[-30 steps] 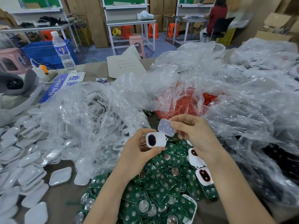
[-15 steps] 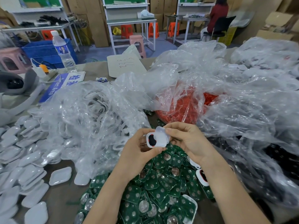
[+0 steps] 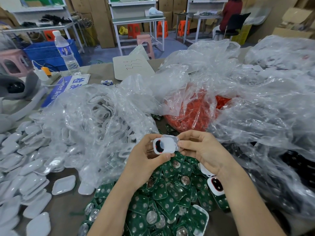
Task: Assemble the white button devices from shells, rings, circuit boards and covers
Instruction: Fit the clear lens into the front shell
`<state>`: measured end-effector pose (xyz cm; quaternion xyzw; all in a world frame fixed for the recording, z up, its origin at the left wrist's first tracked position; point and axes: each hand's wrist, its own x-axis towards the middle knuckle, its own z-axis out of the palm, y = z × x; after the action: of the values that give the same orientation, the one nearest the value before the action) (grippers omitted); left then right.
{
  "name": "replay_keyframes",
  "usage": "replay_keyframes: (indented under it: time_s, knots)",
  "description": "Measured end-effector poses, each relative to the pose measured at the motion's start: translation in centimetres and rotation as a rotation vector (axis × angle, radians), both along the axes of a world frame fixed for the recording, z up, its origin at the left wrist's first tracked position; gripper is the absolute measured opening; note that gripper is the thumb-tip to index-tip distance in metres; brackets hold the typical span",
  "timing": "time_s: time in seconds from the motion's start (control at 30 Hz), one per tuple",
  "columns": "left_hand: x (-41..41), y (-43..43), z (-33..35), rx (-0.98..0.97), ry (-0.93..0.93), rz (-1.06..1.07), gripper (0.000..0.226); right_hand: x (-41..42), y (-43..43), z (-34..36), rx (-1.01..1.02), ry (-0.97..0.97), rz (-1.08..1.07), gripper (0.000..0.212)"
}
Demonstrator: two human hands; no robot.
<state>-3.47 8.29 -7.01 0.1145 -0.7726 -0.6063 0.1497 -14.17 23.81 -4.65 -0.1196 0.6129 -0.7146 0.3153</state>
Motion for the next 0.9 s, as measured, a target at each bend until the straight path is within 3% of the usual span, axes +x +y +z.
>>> replay_keyframes:
  time_s: [0.13, 0.27, 0.4, 0.9]
  knots:
    - [0.0, 0.0, 0.0, -0.008, -0.006, 0.001, 0.041, 0.0, 0.1, 0.2, -0.032, 0.066, -0.059, 0.022]
    - [-0.1, 0.0, 0.0, -0.015, -0.004, -0.004, 0.041, 0.2, 0.0, 1.0, -0.074, 0.102, 0.046, 0.015]
    - [0.0, 0.0, 0.0, -0.015, 0.013, -0.016, 0.042, 0.6, -0.5, 1.2, 0.011, 0.166, 0.048, 0.021]
    - [0.0, 0.1, 0.1, 0.014, 0.016, -0.017, 0.040, 0.8, -1.2, 1.4, 0.256, 0.415, -0.021, 0.011]
